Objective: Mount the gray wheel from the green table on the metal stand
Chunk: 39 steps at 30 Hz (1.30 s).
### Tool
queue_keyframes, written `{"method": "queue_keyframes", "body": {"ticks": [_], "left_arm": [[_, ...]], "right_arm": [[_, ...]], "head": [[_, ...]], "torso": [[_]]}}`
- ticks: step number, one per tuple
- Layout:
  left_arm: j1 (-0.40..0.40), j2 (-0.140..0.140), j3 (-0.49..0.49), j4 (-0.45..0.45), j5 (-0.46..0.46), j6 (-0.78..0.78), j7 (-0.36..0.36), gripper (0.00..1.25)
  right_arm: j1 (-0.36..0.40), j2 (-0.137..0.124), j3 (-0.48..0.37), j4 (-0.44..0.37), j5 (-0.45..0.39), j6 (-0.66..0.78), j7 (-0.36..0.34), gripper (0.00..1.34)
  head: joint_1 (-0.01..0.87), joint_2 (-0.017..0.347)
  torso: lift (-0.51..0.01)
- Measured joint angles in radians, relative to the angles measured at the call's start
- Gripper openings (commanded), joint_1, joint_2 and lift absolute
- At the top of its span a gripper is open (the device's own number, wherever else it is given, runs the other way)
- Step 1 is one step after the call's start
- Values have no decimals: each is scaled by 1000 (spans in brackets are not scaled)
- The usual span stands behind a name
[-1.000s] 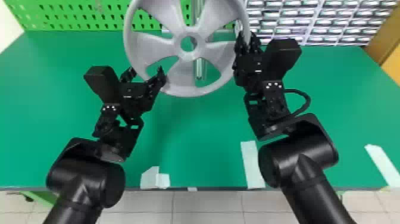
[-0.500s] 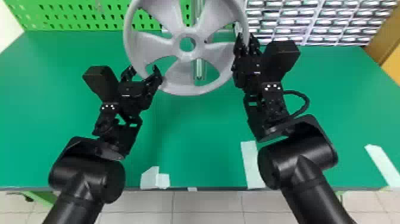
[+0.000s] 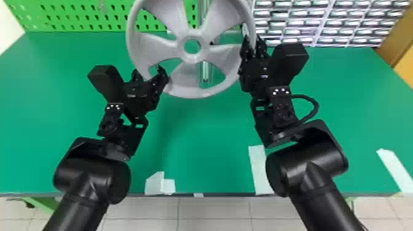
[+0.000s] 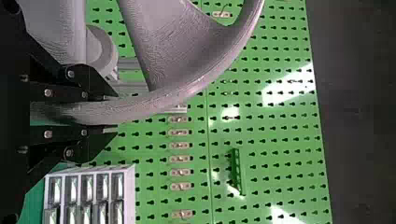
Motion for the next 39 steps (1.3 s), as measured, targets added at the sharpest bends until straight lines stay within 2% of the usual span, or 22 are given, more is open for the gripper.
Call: {"method": "queue_keyframes", "body": {"ticks": [12, 23, 39], "left_arm": [[-24, 0, -8, 17, 6, 0, -13, 462], [-65, 0, -20, 75, 4, -15, -50, 463], [-103, -2, -34, 134, -41, -32, -69, 463]], "right_arm": [[-2, 8, -15, 25, 4, -6, 0, 189], [-9, 15, -36, 78, 3, -40, 0, 189], [-11, 21, -55, 144, 1, -102, 0, 189]], "head": [[867, 52], [867, 52], [867, 52]], "torso": [[-100], [-100], [-100]]}}
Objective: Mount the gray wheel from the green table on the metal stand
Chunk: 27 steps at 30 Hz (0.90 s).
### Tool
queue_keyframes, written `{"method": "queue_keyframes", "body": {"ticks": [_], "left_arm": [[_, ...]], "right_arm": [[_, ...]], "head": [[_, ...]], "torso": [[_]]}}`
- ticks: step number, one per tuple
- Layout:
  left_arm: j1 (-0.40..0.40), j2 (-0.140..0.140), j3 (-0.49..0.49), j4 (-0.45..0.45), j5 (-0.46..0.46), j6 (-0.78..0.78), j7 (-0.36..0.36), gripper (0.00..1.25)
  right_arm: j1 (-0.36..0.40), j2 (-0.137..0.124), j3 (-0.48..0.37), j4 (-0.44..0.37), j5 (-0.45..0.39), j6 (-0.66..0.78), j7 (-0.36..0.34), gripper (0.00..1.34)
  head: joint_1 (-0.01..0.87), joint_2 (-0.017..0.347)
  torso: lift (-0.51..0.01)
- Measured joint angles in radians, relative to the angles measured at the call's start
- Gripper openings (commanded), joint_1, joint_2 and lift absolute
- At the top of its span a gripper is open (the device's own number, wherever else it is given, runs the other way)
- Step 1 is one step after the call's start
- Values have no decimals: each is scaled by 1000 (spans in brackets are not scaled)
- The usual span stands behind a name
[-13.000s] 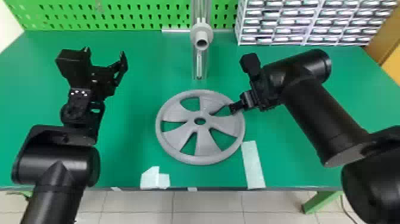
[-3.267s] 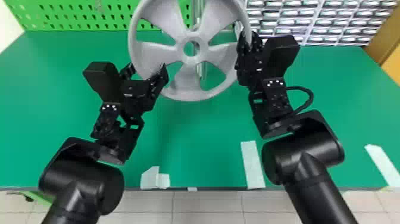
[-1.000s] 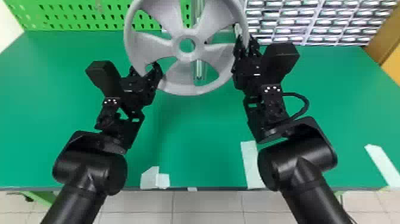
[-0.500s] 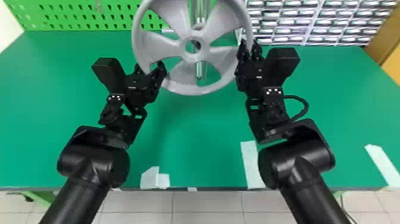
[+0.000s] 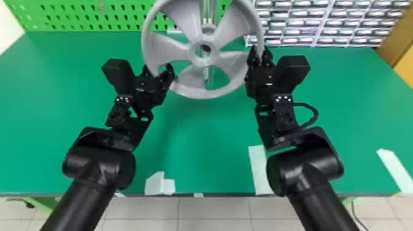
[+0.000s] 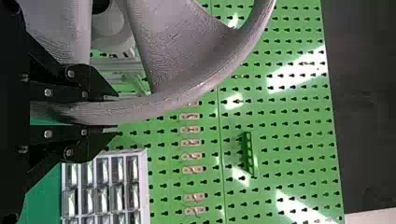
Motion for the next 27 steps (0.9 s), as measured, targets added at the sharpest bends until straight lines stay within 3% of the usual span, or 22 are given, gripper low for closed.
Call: {"method": "queue_keyframes", "body": {"ticks": [16, 27], "left_arm": [[-25, -4, 0, 20, -38, -13, -2, 466], [-42, -29, 13, 29, -93, -15, -1, 466]], "right_arm": [[-15, 5, -26, 42, -5, -10, 0, 189], [-42, 3, -36, 65, -26, 2, 1, 189]], "head": [[867, 52], [867, 52]], "torso": [[-100], [-100]]}}
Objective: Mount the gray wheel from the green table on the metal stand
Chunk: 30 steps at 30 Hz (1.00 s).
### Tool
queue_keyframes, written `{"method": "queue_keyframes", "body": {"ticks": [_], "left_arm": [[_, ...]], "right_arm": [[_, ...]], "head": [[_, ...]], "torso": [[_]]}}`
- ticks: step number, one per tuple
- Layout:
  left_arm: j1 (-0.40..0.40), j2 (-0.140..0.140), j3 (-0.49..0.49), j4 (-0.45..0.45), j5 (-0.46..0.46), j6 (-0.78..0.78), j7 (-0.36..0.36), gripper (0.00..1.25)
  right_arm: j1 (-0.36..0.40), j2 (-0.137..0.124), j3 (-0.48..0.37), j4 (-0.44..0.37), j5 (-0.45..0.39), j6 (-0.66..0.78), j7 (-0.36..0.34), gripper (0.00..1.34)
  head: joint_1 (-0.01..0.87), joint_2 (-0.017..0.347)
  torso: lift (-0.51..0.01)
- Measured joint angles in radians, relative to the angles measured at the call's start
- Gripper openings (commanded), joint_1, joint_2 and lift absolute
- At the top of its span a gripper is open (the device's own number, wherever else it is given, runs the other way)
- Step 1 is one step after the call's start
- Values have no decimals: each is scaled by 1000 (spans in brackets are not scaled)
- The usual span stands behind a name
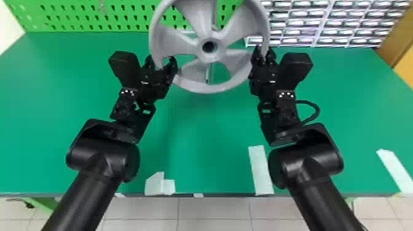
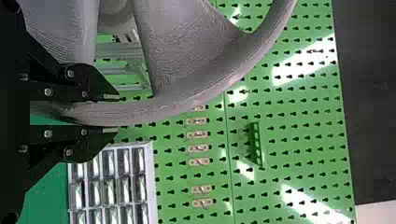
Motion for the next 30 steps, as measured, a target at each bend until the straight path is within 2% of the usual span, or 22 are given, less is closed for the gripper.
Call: {"method": "queue_keyframes", "body": {"ticks": [30], "left_arm": [[-16, -6, 23, 25, -28, 13, -3, 477]], "right_arm": [[-29, -2, 13, 17, -32, 85, 0, 189]], "head": [[867, 52]], "torso": [[-100]]}}
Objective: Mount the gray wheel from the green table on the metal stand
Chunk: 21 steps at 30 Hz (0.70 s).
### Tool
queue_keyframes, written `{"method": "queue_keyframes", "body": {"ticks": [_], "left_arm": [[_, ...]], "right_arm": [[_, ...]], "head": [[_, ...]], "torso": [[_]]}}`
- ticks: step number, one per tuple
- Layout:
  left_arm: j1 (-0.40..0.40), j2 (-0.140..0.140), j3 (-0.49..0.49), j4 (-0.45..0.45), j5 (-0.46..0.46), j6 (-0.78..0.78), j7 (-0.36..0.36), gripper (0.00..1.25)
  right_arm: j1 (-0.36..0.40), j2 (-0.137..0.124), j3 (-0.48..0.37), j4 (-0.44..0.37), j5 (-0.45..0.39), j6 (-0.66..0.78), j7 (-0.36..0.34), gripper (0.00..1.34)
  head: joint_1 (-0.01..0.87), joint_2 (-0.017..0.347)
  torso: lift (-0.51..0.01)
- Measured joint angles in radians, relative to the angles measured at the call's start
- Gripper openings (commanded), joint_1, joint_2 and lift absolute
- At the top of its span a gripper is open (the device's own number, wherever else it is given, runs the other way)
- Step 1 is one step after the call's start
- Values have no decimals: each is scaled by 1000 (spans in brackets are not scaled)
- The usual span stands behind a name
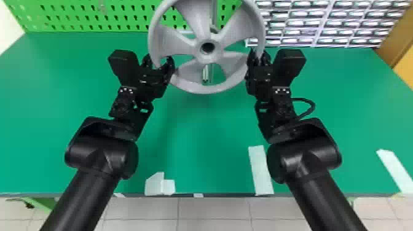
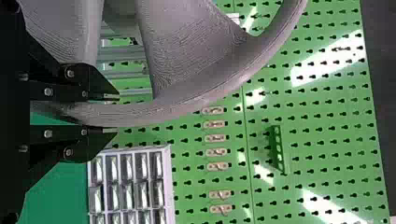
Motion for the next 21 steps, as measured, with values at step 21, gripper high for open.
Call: {"method": "queue_keyframes", "body": {"ticks": [21], "left_arm": [[-20, 0, 3, 40, -12, -16, -13, 486]], "right_arm": [[-8, 0, -2, 19, 2, 4, 0, 190]], "head": [[867, 52]], "torso": [[-100]]}}
